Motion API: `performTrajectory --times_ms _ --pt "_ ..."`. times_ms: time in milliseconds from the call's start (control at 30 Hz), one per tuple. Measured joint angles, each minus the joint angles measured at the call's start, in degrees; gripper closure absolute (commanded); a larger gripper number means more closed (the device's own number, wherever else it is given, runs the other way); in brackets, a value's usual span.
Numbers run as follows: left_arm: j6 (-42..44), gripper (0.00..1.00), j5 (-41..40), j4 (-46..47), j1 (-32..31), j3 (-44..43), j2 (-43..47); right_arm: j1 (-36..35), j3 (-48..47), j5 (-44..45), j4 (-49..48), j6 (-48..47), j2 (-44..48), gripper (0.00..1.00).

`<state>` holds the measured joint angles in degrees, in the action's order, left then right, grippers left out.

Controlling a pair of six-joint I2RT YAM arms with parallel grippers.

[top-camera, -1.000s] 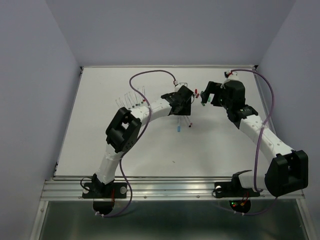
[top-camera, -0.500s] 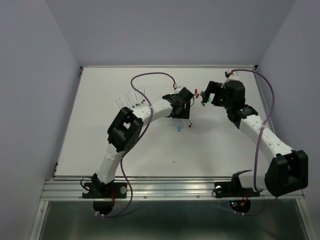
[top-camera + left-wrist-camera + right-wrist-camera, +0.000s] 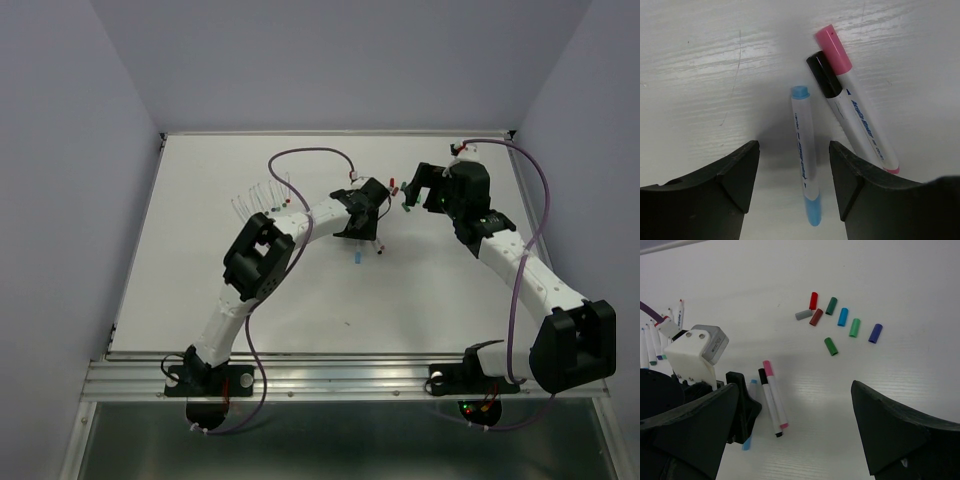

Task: Open the pen caps

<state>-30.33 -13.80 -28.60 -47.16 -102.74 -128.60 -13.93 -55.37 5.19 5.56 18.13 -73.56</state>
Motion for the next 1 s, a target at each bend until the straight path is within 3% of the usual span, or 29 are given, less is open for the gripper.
performTrajectory --times_ms 333,367,633,1000 --pt "1.0 0.48 0.1 -1.5 0.0 -2.3 -1.9 0.0 0.0 0.6 0.0 -0.2 0.0 0.0" --pt "1.0 0.55 0.0 -1.6 0.0 -2.3 -1.9 0.0 0.0 0.6 0.0 -0.2 0.0 0.0" --pt "1.6 0.57 0.0 -1.6 0.0 -2.4 -2.1 0.0 0.0 1.6 0.0 -0.4 0.0 0.0" --pt "2.3 0.71 -1.2 0.7 -0.1 0.0 -1.2 0.0 0.0 2.7 0.0 -0.4 0.0 0.0"
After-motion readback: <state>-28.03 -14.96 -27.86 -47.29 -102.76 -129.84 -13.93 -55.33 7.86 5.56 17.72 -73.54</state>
